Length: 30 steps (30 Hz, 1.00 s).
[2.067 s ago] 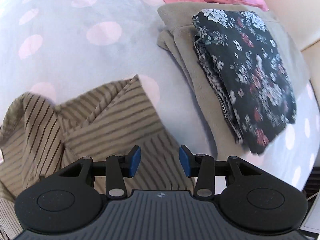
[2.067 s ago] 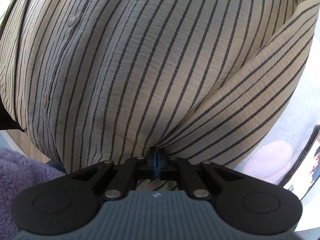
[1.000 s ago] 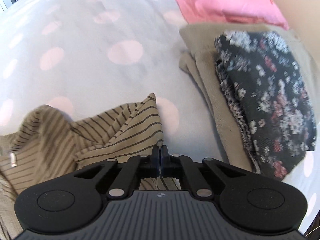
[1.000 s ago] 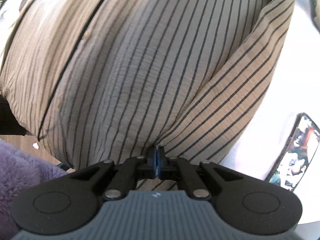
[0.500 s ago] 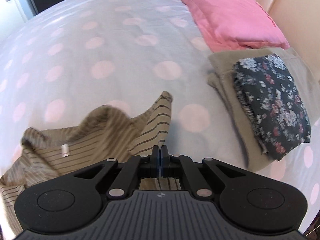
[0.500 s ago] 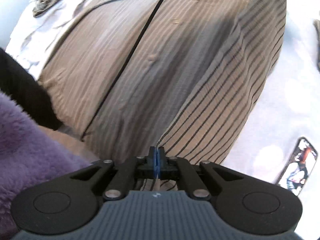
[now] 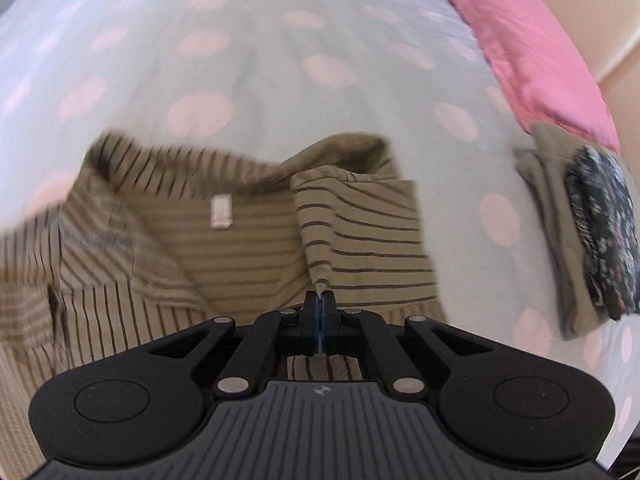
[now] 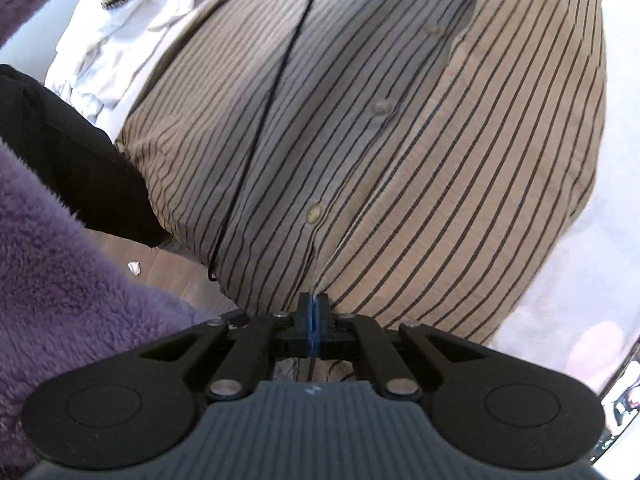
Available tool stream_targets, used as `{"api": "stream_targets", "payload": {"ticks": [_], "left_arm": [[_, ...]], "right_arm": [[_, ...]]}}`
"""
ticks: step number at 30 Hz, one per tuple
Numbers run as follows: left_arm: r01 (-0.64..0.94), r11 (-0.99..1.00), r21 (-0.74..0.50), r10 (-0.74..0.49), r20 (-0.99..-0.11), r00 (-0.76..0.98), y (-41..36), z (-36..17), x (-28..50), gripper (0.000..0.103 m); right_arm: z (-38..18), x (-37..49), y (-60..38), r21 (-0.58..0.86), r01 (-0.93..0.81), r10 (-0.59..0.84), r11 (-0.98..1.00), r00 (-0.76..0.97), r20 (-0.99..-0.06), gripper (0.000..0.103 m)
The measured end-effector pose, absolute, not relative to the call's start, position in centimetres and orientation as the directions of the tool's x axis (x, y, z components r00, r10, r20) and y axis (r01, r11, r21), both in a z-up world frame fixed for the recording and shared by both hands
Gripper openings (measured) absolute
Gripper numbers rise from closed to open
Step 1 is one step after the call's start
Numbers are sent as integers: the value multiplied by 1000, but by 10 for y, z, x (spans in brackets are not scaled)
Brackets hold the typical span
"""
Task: Fold clothes
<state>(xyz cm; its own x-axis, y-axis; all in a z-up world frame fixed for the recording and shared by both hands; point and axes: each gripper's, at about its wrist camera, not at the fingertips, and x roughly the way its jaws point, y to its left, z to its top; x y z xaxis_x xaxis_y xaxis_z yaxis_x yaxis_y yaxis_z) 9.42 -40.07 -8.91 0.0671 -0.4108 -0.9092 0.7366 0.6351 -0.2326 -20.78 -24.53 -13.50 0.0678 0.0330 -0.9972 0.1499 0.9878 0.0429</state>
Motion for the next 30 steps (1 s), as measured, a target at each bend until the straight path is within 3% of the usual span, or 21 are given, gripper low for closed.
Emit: {"api": "stream_targets", "payload": {"ticks": [5,8,16,24,30], "left_arm": [[691,655,-306,-450,-893,32,-385,-114,108,2],[691,657,-302,-457,-888,46,-375,-113,109,16],[750,584,-311,-470,-883,-1,-309,-80,70,16],[740,549,-388,-465,-878,-115,-215,-81,-7,17],[718,534,-447,-487,-857,-171,-165,-85,-63,23]], "right_arm": [[-139,-200,-259,54,181,51,982,24,-998,2],[-144,-201,-250,63,184,59,981,26,-998,2],[-135,-216,-216,55,119,41,991,120,-992,2],[-143,-235,-188,-6,19,-8,1000,143,-990,2],[-159,-249,-181,87,-18,88,996,85,-992,8]]}}
